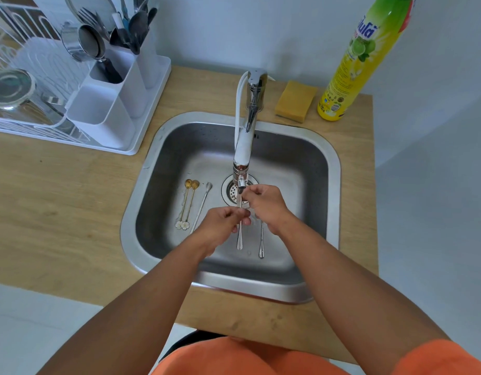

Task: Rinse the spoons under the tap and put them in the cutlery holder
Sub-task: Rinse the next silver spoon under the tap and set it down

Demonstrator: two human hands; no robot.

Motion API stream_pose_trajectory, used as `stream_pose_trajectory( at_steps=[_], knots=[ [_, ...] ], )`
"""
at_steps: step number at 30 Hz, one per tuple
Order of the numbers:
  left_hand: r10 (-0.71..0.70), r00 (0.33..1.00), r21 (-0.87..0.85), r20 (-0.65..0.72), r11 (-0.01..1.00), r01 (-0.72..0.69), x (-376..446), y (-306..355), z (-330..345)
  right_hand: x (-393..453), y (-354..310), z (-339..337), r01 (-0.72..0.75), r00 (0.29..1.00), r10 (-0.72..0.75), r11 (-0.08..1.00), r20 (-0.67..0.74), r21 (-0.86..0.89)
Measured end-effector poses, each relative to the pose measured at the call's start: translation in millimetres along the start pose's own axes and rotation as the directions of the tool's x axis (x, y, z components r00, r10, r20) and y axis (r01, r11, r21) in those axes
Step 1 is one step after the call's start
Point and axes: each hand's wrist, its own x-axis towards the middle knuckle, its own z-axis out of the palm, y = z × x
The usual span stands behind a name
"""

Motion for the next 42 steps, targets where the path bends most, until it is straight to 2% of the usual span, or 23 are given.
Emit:
stream_pose_trajectory(
  at_steps=[5,8,10,13,16,19,21,24,31,35,38,42],
  knots=[
    [-0.027,0.99,0.144,0.137,0.99,0.007,-5.6,-0.6,-13.5,0.8,9.6,-9.6,-0.108,0.993,0.111,0.992,-0.048,0.058],
    [-0.067,0.99,0.198,0.125,0.979,0.041,-6.0,-0.2,-20.2,-3.6,16.4,-5.0,-0.155,0.986,0.161,0.983,-0.046,0.101],
    [-0.087,0.992,0.177,0.091,0.982,0.07,-5.9,3.5,-19.8,-6.4,19.1,1.3,-0.186,0.981,0.192,0.972,-0.027,0.142],
    [-0.131,0.99,0.042,0.05,0.991,0.129,-5.3,6.3,-18.1,-10.9,21.7,12.6,-0.242,0.97,0.239,0.948,0.043,0.206],
    [-0.193,0.98,-0.002,0.057,0.981,0.193,-5.6,2.2,-21.9,-10.4,21.1,13.7,-0.28,0.96,0.275,0.918,0.058,0.281],
    [-0.234,0.966,-0.013,0.105,0.971,0.237,-9.3,0.3,-30.6,-2.9,18.1,4.4,-0.276,0.959,0.278,0.883,0.052,0.38],
    [-0.246,0.965,-0.031,0.09,0.968,0.249,-8.5,1.6,-33.4,0.5,17.5,-0.6,-0.264,0.962,0.271,0.872,0.044,0.413],
    [-0.241,0.97,-0.013,0.018,0.97,0.241,-4.4,4.9,-32.6,-1.9,19.4,0.4,-0.247,0.967,0.248,0.883,0.05,0.399],
    [-0.22,0.975,0.034,-0.023,0.975,0.221,4.1,14.1,-28.5,-14.6,26.8,18.6,-0.205,0.979,0.201,0.929,0.044,0.309],
    [-0.162,0.985,0.088,-0.055,0.982,0.166,7.4,24.5,-20.5,-16.1,27.6,23.9,-0.207,0.977,0.207,0.885,0.047,0.417],
    [-0.146,0.989,0.101,-0.017,0.984,0.147,2.6,23.5,-19.4,-12.3,23.0,17.7,-0.219,0.976,0.203,0.873,0.083,0.435],
    [-0.165,0.974,0.008,0.156,0.986,0.165,-3.1,14.6,-23.0,-10.3,19.6,11.3,-0.232,0.973,0.198,0.854,0.121,0.466]
  ],
)
